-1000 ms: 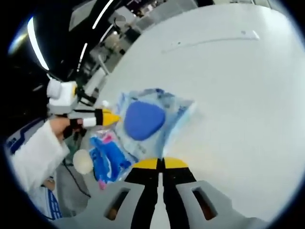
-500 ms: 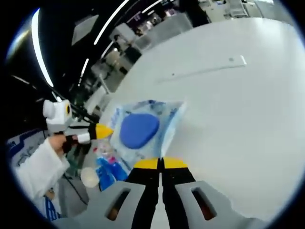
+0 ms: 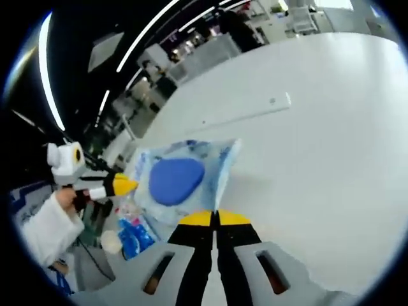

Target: Arrange the tabletop items into an orderly group along one side of the table until the central work area is clear of visible clutter.

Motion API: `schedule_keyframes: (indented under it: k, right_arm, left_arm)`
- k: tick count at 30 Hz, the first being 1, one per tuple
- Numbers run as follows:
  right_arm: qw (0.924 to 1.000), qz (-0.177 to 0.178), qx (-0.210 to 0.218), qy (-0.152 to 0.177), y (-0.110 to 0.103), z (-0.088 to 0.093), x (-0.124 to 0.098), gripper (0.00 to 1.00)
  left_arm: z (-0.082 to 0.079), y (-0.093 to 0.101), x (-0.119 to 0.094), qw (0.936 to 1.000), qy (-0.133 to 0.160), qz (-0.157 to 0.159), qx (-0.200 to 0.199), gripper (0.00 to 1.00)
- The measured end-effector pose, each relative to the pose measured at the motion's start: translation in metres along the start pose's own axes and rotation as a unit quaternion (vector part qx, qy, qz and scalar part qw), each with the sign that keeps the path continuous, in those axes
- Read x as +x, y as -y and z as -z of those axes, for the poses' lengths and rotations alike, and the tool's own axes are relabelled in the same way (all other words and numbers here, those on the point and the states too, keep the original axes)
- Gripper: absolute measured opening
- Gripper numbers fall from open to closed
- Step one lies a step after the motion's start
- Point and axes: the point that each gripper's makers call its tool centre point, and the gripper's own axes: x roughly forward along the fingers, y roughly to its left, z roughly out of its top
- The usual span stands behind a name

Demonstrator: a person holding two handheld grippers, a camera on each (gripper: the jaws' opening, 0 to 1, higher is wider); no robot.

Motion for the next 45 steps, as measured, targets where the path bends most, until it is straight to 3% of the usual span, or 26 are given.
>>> schedule_keyframes:
  k: [4, 8, 11, 15, 17, 19, 22, 23, 28, 32, 35, 40, 45]
  right_arm:
    - [0.9998, 0.001, 0.018, 0.010, 0.004, -0.005, -0.005, 0.00]
    - [0.9998, 0.005, 0.013, 0.013, 0.008, -0.008, -0.002, 0.00]
    - [0.9998, 0.016, -0.006, 0.002, 0.015, -0.006, 0.004, 0.00]
    - [0.9997, 0.025, -0.001, -0.004, 0.022, -0.003, 0.014, 0.00]
    - [0.9988, 0.037, -0.019, -0.023, 0.027, 0.003, 0.019, 0.00]
    - [0.9973, 0.053, -0.030, -0.041, 0.033, 0.009, 0.024, 0.00]
    - [0.9966, 0.061, -0.027, -0.048, 0.034, 0.013, 0.029, 0.00]
    - [0.9963, 0.063, -0.029, -0.050, 0.033, 0.014, 0.030, 0.00]
    - [0.9932, 0.078, -0.053, -0.069, 0.044, 0.014, 0.035, 0.00]
    - [0.9823, 0.083, -0.135, -0.100, 0.048, 0.018, 0.037, 0.00]
    - [0.9886, 0.087, -0.082, -0.092, 0.048, 0.019, 0.040, 0.00]
    - [0.9898, 0.084, -0.075, -0.087, 0.051, 0.025, 0.041, 0.00]
    - [0.9927, 0.082, -0.036, -0.080, 0.052, 0.025, 0.042, 0.02]
  left_arm:
    - [-0.006, 0.003, 0.006, 0.9999, -0.004, -0.004, 0.010, 0.00]
    - [-0.005, 0.001, 0.012, 1.0000, -0.005, -0.003, -0.007, 0.00]
    - [-0.002, 0.002, 0.020, 0.9998, -0.008, -0.003, -0.018, 0.00]
    - [0.009, -0.003, 0.033, 0.9991, -0.028, -0.014, -0.029, 0.00]
    - [0.012, -0.003, 0.037, 0.9989, -0.032, -0.020, -0.029, 0.00]
    - [0.018, -0.002, 0.045, 0.9981, -0.046, -0.024, -0.034, 0.00]
    - [0.036, -0.009, 0.059, 0.9947, -0.095, -0.041, -0.003, 0.00]
    - [0.037, -0.010, 0.061, 0.9941, -0.098, -0.046, 0.003, 0.00]
    - [0.041, -0.007, 0.067, 0.9936, -0.102, -0.047, -0.006, 0.00]
    - [0.049, -0.006, 0.071, 0.9917, -0.114, -0.055, 0.022, 0.00]
    - [0.048, -0.008, 0.073, 0.9910, -0.118, -0.061, 0.019, 0.01]
    - [0.048, -0.009, 0.071, 0.9908, -0.119, -0.056, 0.031, 0.02]
    - [0.049, -0.009, 0.071, 0.9919, -0.113, -0.053, 0.022, 0.03]
